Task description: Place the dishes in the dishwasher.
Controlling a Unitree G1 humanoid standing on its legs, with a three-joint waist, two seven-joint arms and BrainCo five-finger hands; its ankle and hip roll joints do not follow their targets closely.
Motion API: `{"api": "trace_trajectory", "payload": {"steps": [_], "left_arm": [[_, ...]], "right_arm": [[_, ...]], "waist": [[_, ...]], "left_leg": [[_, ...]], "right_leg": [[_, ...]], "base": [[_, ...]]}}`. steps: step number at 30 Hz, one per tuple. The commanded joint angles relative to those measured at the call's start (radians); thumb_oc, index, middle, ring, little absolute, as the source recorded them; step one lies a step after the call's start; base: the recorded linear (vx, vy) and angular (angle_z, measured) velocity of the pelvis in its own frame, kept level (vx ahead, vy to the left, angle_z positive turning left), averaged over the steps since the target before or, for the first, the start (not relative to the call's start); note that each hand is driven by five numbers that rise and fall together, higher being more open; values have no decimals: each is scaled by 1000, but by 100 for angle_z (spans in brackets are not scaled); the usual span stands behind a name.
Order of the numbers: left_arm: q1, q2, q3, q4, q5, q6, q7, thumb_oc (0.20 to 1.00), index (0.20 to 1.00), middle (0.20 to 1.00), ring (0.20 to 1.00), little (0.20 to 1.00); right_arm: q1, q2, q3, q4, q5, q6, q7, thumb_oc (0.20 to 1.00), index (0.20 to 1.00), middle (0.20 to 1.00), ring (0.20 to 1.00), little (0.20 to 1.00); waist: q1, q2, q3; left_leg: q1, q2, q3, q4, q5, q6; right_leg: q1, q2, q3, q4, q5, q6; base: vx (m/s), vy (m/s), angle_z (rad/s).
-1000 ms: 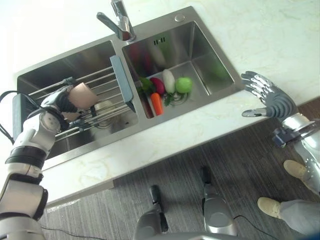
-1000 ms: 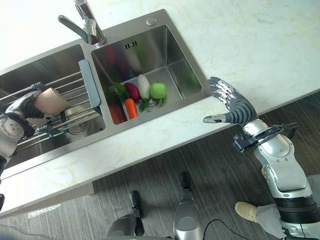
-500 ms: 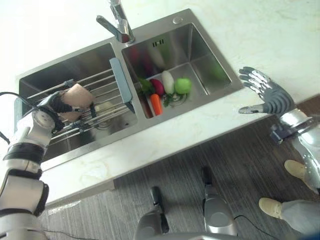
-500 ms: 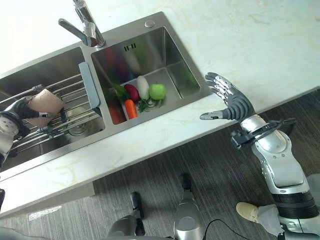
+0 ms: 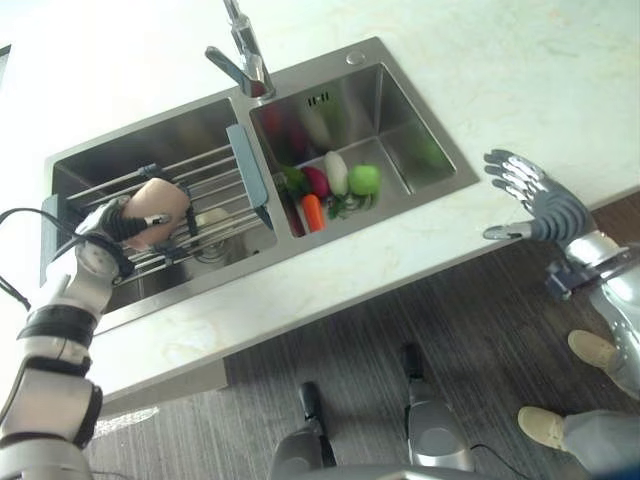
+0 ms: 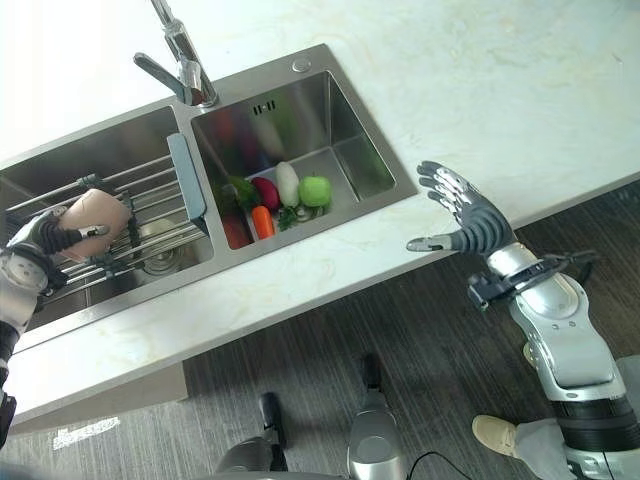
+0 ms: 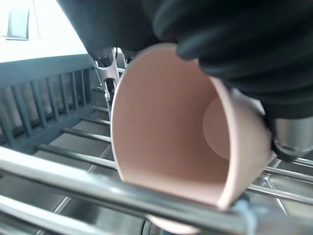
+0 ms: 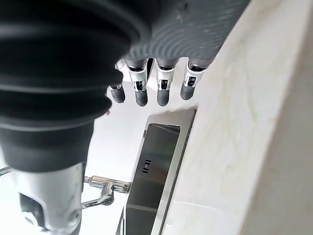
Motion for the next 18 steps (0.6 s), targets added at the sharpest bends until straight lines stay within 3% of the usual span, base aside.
{"api": "trace_trajectory", "payload": {"steps": [1,13,16,18], "left_arm": [[-34,50,59,-20,-56,-52,95,200,200,200,200,200],[279,25,344,-406,-117,-170,267,200,200,200,200,200],[330,-6,428,-512,-257,-236,285,200,200,200,200,200],[390,-90,509,-704,-383,-315,271,200,200,200,200,200]], "right_arm": [[-34,-1,-60,-38,-15,-79,11,1000,1000,1000,1000,1000],[94,71,-140,-92,-28,-59,42,1000,1000,1000,1000,1000],[118,109,-147,-110,-42,-60,41,1000,1000,1000,1000,1000],[141,171,-154,-151,-58,-79,26,1000,1000,1000,1000,1000]], "waist": [[3,-15,-77],[54,-13,-159],[69,-17,-173],[88,-25,-194]], "left_leg": [[14,24,3,6,-107,-27],[71,22,-8,6,-130,-23],[85,23,-13,6,-136,-21],[97,29,-17,6,-134,-17]], "right_leg": [[65,-66,45,3,-187,82],[139,-80,8,3,-217,84],[160,-83,-6,3,-227,85],[181,-81,-20,3,-232,81]], "base": [[82,-47,11],[80,-34,6],[50,-87,13],[23,-196,9]]}}
